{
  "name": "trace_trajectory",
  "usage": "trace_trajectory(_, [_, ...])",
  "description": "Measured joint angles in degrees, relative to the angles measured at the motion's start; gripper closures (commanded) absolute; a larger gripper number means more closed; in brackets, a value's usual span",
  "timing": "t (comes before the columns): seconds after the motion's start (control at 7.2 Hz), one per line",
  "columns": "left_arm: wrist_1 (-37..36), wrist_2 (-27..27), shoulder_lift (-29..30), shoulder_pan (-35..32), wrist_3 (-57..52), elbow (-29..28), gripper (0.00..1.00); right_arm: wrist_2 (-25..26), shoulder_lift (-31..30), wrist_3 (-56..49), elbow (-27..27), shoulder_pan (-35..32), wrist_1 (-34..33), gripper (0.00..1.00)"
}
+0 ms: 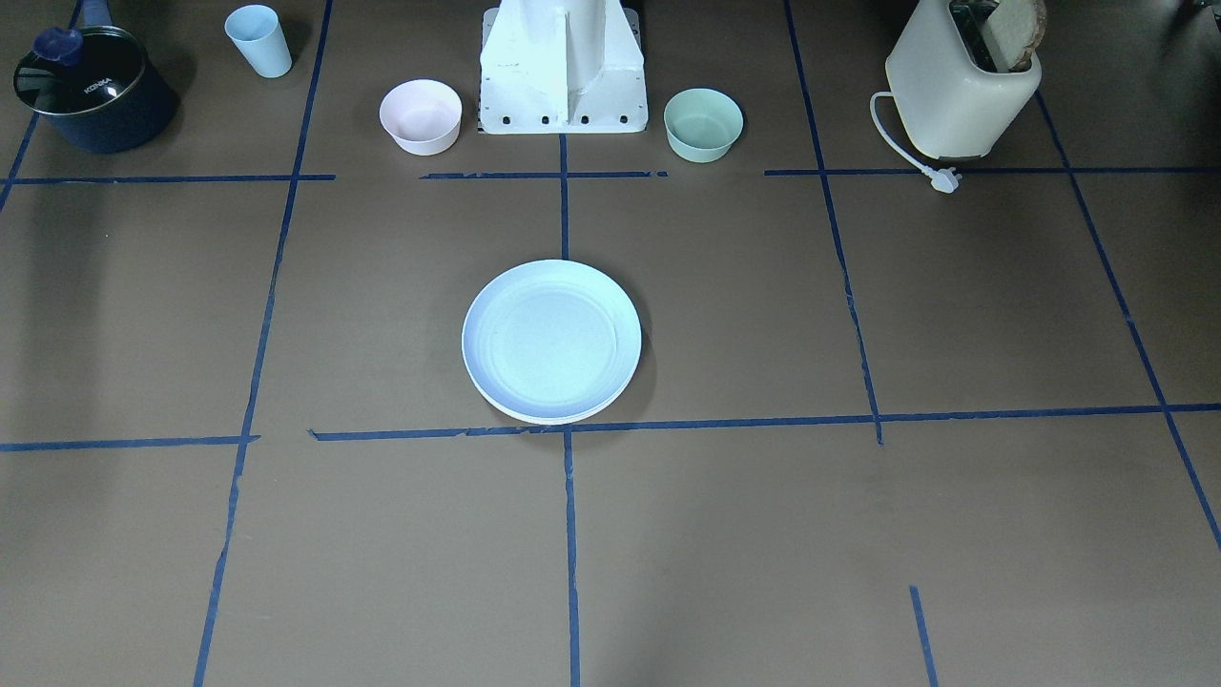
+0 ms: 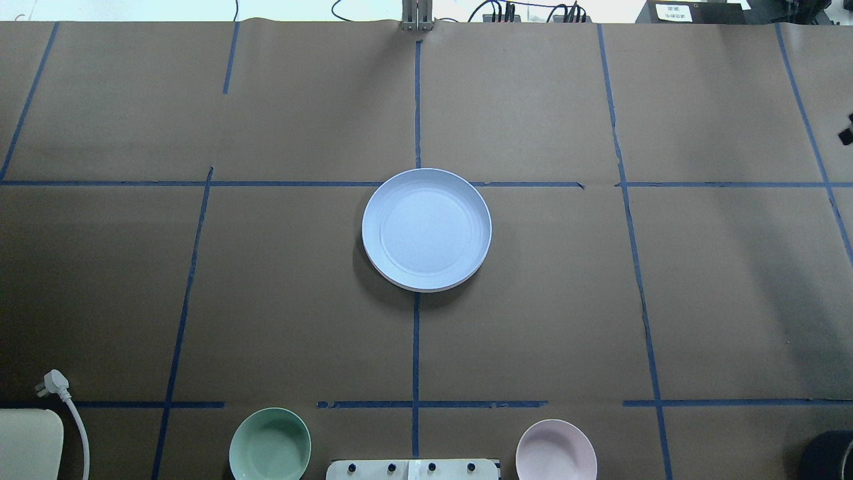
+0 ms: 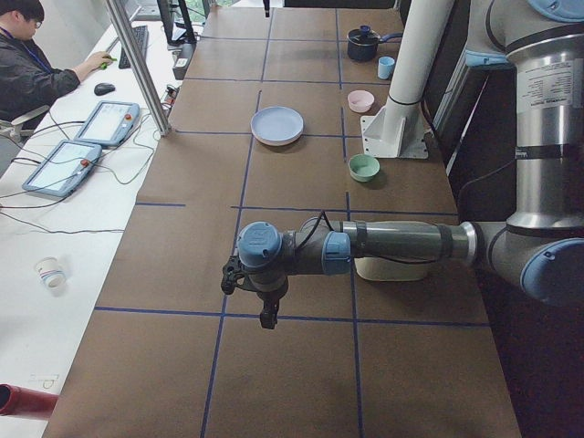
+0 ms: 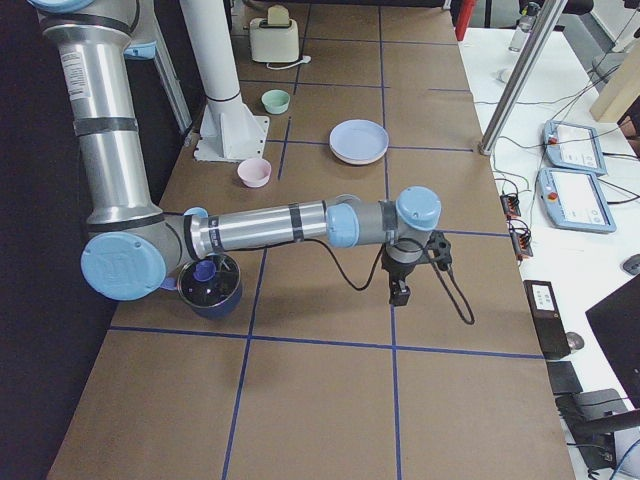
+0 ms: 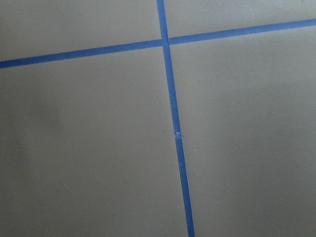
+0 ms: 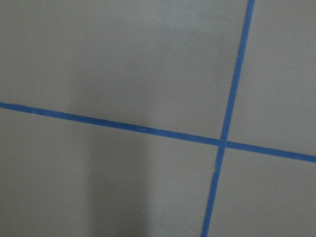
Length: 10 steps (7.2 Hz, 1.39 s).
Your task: Stack three plates with pink and blue
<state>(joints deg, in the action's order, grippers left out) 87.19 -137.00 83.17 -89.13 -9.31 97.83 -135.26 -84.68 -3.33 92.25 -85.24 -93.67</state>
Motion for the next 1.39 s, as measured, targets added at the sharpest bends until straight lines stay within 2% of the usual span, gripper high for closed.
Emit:
trace_trajectory(0.14, [0.0, 0.0, 0.0, 0.0, 0.0, 0.2, 0.00, 0.1, -3.8, -2.4, 0.0, -1.6, 1.1, 0.00])
trace_trajectory(0.42, [0.0, 0.0, -0.1, 0.0, 0.0, 0.4, 0.00, 0.3, -7.2, -3.1, -0.2, -2.5, 3.2, 0.00])
trace_trajectory(1.39, [0.0, 0.0, -0.1, 0.1, 0.0, 0.6, 0.00, 0.3, -8.1, -1.8, 0.2, -2.5, 3.6, 0.00])
